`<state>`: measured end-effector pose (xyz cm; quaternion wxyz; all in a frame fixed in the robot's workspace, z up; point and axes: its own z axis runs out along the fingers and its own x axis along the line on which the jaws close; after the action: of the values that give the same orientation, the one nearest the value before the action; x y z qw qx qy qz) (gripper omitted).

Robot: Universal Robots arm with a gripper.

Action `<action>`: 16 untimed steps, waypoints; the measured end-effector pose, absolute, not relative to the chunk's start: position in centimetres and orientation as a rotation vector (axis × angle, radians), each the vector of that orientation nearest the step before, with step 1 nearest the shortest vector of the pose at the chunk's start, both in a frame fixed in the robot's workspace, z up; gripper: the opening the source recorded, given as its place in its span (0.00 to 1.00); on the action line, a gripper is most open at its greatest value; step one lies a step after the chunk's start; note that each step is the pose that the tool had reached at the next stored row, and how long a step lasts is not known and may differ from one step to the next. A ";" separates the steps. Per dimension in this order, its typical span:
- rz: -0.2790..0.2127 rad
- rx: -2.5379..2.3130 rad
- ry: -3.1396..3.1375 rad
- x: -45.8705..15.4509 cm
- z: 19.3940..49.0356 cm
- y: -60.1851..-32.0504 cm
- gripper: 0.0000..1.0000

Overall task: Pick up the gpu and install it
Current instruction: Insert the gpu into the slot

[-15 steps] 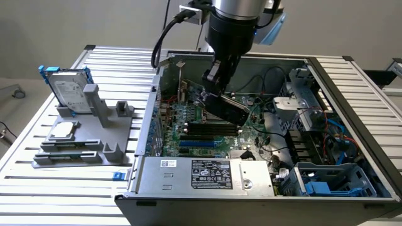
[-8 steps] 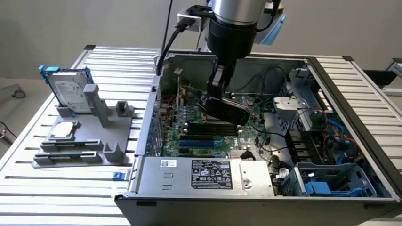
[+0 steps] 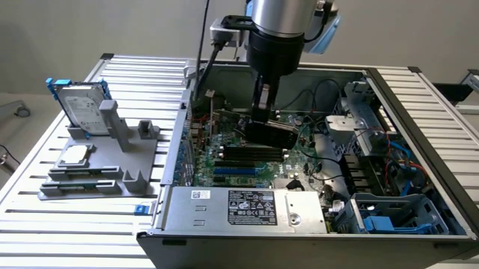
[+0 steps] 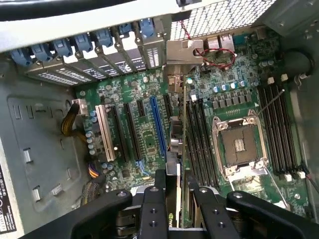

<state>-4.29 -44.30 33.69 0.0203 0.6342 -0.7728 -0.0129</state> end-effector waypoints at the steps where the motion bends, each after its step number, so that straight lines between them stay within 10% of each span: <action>1: -0.040 1.989 -2.379 -4.3 33.6 -44.3 0.26; 16: -0.030 2.232 -2.158 -4.8 31.5 -44.3 0.26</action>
<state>-4.76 -44.31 31.48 0.0183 0.7188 -0.6949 -0.0098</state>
